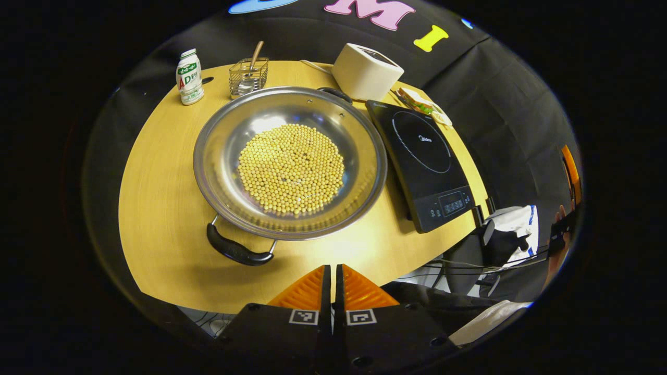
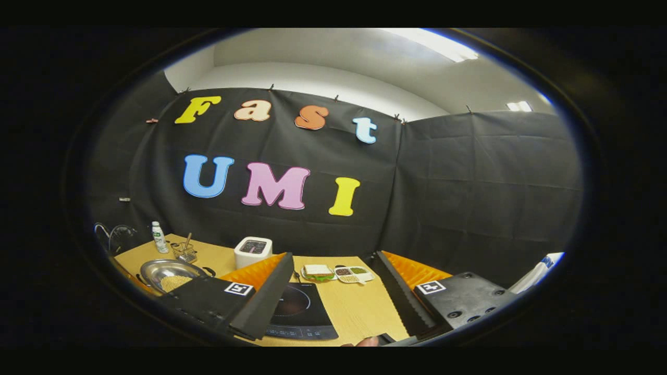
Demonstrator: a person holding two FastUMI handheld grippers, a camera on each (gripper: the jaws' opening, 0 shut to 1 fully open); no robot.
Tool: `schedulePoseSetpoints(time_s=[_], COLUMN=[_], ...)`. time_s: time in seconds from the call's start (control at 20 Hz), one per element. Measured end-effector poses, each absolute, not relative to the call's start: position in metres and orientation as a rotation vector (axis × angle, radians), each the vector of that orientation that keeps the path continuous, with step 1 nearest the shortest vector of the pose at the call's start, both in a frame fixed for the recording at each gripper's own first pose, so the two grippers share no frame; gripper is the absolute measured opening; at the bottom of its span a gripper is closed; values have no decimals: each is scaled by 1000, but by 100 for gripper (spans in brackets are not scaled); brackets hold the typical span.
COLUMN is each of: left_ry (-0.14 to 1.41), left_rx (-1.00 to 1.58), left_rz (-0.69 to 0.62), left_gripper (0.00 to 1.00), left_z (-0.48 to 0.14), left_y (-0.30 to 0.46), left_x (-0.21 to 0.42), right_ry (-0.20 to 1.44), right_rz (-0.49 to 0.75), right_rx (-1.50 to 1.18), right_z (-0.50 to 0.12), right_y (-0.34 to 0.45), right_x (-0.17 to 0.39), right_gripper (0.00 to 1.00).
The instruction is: First push the handle of the pot to place it horizontally, then grasp the pot with both hands and set it on the induction cooktop.
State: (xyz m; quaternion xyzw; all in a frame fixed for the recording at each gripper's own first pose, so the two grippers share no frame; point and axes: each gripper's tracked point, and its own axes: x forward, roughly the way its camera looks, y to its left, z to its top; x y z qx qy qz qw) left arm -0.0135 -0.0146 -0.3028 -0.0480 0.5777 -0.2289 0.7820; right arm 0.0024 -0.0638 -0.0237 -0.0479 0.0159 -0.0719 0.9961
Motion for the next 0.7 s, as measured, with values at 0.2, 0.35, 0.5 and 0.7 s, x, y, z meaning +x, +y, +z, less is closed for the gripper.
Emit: schedulePoseSetpoints(time_s=[0.2,0.35,0.5,0.7], left_ry=[1279,1290,1271,1248], left_rx=[-43,-16,-26,-42], left_rz=[-476,-452,-443,-429], left_gripper=[5,5,5,5], left_z=[-325,-338,-338,-334], left_y=[-5,0,1,4], left_x=[-6,-1,6,15], right_ry=[36,43,49,50], right_rz=[-146,-137,-133,-126], right_rx=[-96,-102,-110,-110], right_z=[-24,-27,-29,-28], right_y=[-64,-63,-62,-60], right_x=[2,1,2,2], right_gripper=[97,98,98,98])
